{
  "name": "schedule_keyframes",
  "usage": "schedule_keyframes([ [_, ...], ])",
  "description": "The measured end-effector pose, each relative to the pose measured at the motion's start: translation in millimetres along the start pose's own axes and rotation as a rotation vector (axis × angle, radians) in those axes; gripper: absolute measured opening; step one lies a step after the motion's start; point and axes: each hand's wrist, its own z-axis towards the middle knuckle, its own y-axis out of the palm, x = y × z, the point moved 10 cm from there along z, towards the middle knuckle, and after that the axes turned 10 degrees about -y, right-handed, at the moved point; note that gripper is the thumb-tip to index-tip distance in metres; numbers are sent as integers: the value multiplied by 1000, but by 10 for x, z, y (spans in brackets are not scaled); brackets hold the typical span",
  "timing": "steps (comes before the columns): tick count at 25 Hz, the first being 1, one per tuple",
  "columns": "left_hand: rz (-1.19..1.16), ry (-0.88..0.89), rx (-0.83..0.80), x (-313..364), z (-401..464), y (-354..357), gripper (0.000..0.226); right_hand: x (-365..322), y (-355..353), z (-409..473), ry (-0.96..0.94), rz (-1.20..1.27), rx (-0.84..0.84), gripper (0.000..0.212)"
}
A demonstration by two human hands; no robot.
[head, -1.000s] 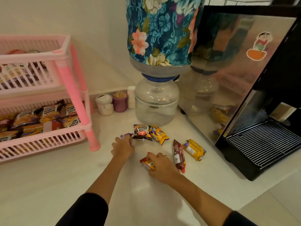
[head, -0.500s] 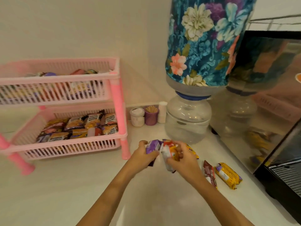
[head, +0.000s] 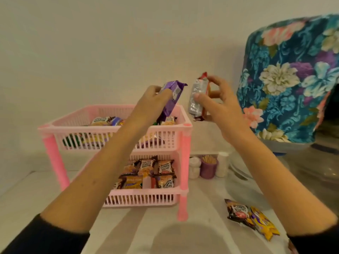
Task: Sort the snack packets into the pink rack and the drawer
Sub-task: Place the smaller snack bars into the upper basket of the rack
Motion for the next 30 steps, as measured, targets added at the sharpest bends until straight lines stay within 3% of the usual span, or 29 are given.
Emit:
schedule_keyframes([
  [2,-8,-67,36,-58,389,-237,53,62,288,375,-9,-76,-53,50],
  [5,-51,-211,14,-399,786,-446,62,279,716,787,-1,-397,-234,47],
  [9,21,-315,-24,-946,1080,-560,77,1024,1260,795,281,-900,-752,53],
  [12,7,-334,-16,-1157,1163,-598,75,1524,1405,513,588,-961,-1000,53],
  [16,-73,-336,-4,-1227,1236,-607,67,1707,1526,447,475,-1165,-1172,46],
  [18,-38,-323,-6,-1233,1256,-591,61,1770,1537,404,504,-1144,-1211,45],
  [22,-13,-324,-31,-1256,1269,-564,55,1754,1493,420,551,-1065,-1162,52],
  [25,2,-293,-24,-1222,1245,-576,52,1500,1346,677,441,-965,-859,54],
  [30,-258,-15,35,-813,966,-665,43,895,1214,734,244,-442,-454,29],
])
